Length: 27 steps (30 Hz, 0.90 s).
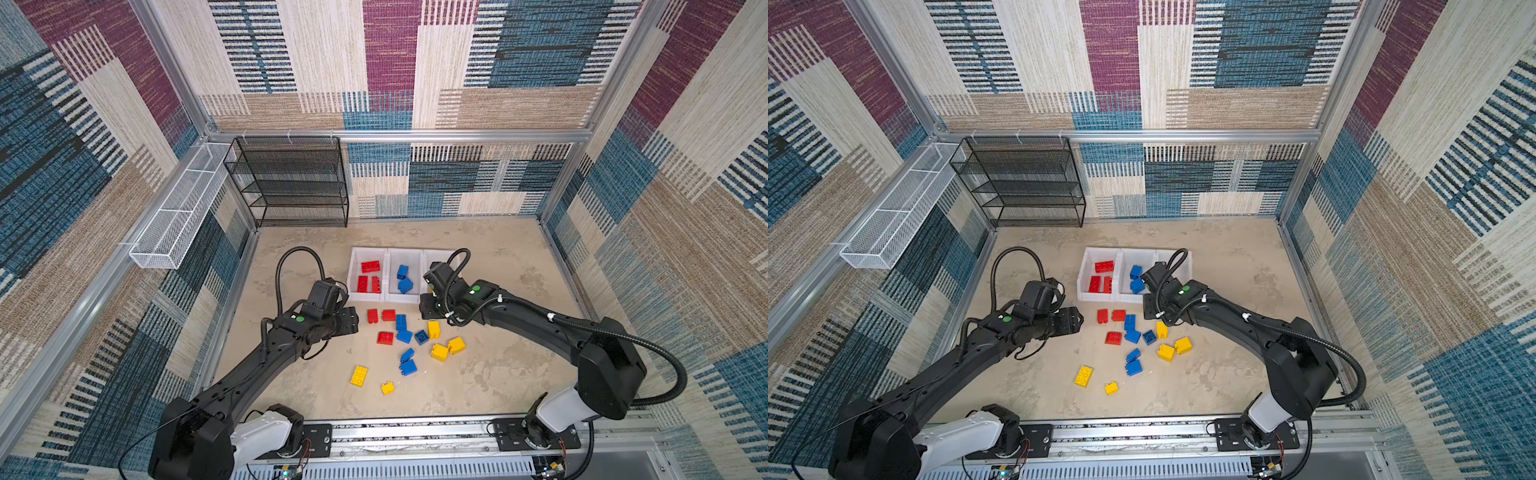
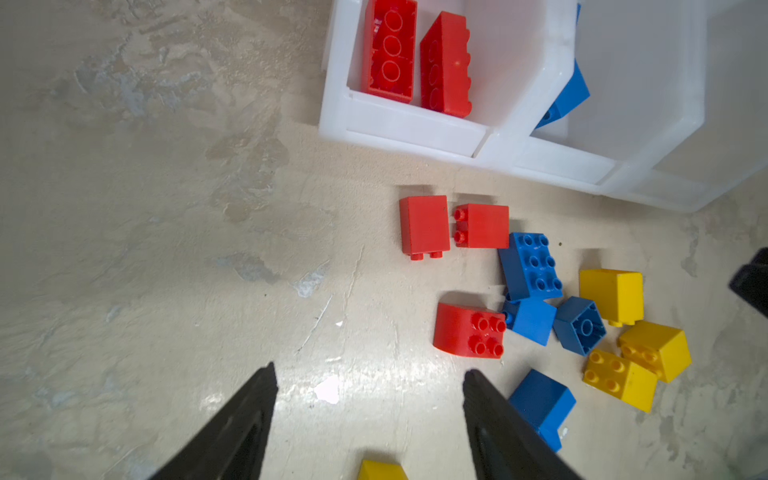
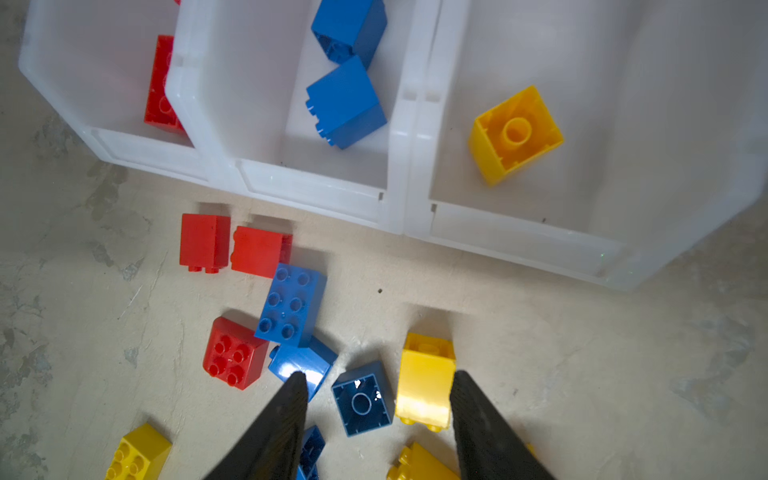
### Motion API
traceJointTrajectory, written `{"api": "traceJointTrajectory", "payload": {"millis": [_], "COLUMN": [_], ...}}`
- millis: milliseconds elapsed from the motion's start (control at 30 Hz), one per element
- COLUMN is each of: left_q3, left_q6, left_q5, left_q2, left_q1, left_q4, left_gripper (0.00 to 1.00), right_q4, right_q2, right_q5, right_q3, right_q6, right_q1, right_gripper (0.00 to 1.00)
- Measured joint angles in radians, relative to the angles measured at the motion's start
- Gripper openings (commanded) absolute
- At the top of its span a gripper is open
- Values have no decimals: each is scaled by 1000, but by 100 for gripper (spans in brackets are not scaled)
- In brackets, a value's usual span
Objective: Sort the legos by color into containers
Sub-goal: 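Withdraw the left gripper from the bin while the right gripper lowers over a blue brick, then grasp the blue 2x4 brick with the right gripper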
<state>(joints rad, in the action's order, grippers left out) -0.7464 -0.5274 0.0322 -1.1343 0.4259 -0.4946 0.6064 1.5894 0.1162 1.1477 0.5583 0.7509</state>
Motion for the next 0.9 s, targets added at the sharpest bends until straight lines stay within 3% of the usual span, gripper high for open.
{"api": "traceJointTrajectory", "payload": {"millis": [400, 633, 900], "left_q3": [103, 134, 156], "left_q6": [-23, -23, -23], "left_q5": [77, 110, 133], "left_q2": [126, 172, 213], "left_q1": [0, 0, 0], "left_q4": [-2, -10, -19], "left_gripper": [74, 73, 73], "right_q4": [-3, 6, 19], "right_q2": [257, 340, 369], "right_q5": [7, 8, 11], "right_q3": [179, 228, 224], "right_q6": [61, 100, 135], "right_q1": [93, 110, 116], "right_gripper": [58, 57, 49]}}
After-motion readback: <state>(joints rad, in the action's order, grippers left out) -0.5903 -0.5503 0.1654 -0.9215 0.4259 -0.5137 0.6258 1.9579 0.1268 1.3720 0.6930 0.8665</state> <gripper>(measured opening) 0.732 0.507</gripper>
